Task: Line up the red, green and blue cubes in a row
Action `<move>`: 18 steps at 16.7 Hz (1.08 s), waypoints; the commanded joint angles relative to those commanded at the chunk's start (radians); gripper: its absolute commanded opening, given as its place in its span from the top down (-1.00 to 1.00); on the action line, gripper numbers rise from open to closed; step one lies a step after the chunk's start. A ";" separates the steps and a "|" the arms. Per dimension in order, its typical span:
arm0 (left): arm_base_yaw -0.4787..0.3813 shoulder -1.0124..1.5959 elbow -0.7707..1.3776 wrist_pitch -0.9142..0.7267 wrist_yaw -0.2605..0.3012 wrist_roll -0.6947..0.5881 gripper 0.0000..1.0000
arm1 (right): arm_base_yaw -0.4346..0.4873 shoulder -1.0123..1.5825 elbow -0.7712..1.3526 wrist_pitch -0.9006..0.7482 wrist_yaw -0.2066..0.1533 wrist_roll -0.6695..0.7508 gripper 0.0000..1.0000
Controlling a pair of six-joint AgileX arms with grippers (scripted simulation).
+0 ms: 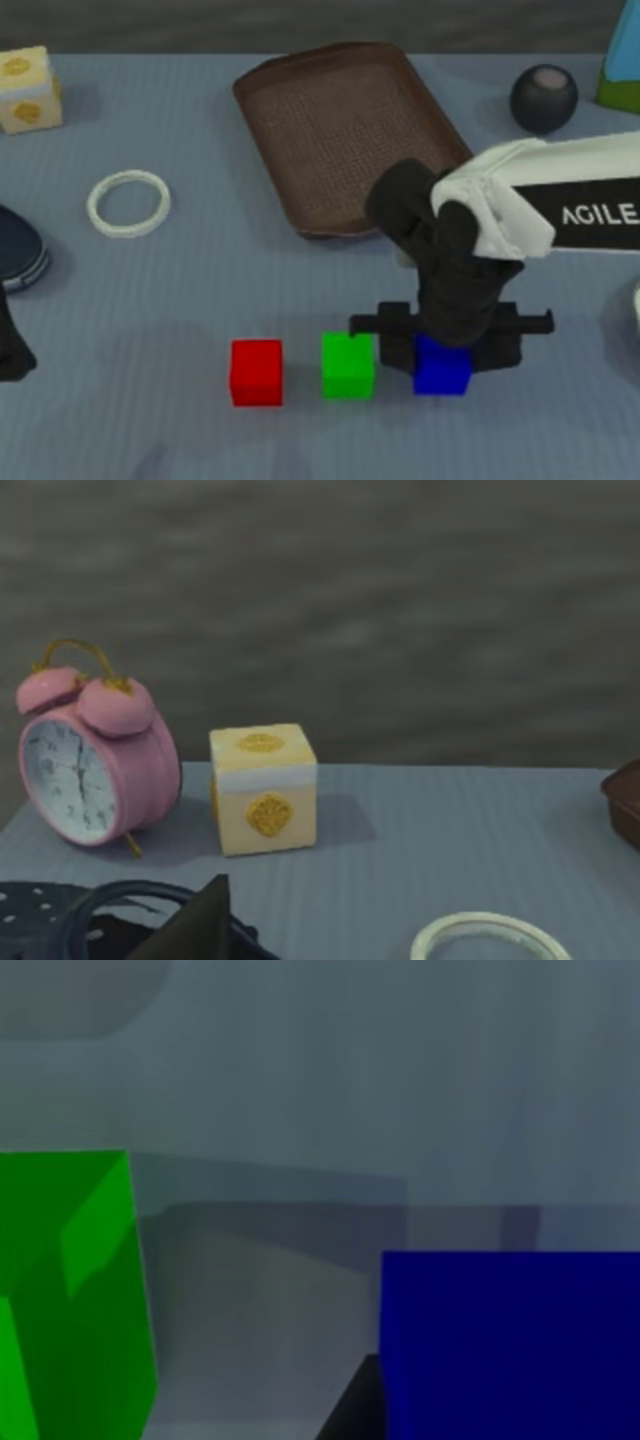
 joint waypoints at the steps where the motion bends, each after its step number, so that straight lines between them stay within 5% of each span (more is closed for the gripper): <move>1: 0.000 0.000 0.000 0.000 0.000 0.000 -1.00 | 0.000 0.000 0.000 0.000 0.000 0.000 1.00; 3: 0.000 0.000 0.000 0.000 0.000 0.000 -1.00 | 0.000 0.000 0.000 0.000 0.000 0.000 1.00; 16: 0.000 0.000 0.000 0.000 0.000 0.000 -1.00 | 0.000 0.000 0.000 0.000 0.000 0.000 -0.96; 18: 0.000 0.000 0.000 0.000 0.000 0.000 -1.00 | 0.000 0.000 0.000 0.000 0.000 0.000 -1.00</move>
